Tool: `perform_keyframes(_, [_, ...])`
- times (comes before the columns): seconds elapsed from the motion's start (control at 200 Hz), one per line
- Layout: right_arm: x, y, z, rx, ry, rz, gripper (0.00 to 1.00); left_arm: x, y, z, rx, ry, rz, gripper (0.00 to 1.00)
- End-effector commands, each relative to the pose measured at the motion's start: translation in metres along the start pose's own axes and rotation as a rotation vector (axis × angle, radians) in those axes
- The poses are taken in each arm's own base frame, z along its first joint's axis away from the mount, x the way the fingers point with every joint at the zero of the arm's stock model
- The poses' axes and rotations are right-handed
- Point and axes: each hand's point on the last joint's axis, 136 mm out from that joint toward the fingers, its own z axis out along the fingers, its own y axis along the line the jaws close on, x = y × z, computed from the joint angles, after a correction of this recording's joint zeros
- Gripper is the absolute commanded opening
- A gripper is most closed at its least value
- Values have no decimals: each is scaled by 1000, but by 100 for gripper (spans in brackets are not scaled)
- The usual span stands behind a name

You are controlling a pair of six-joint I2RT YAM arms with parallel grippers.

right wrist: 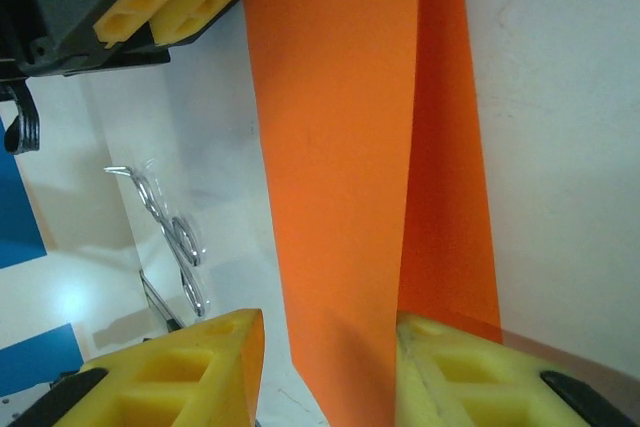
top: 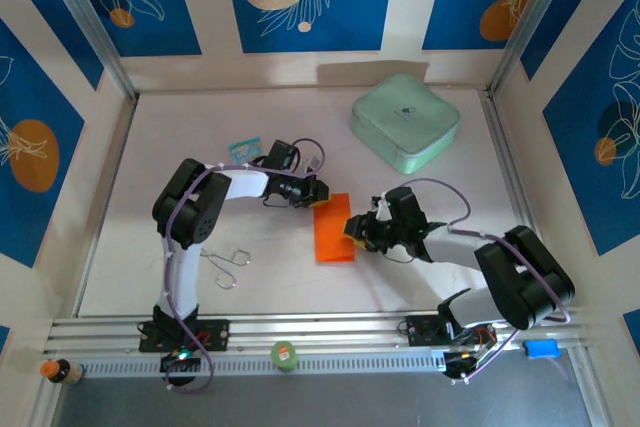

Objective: Fold a paper plane with a square sheet of paper (pick it up from the middle)
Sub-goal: Fold the triangle a second time at the center of the table.

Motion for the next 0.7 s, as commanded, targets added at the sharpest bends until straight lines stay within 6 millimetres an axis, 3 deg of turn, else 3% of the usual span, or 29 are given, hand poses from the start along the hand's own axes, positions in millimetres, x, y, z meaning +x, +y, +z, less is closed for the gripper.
perform_keyframes(0.0, [-6, 16, 0, -60, 15, -49, 36, 21, 33, 10, -73, 60, -88, 21])
perform_keyframes(0.375, [-23, 17, -7, -134, 35, -83, 29, 18, 23, 10, -29, 54, -70, 22])
perform_keyframes(0.695, [-30, 22, -3, -172, 74, -106, 29, 16, 20, 10, -18, 51, -66, 22])
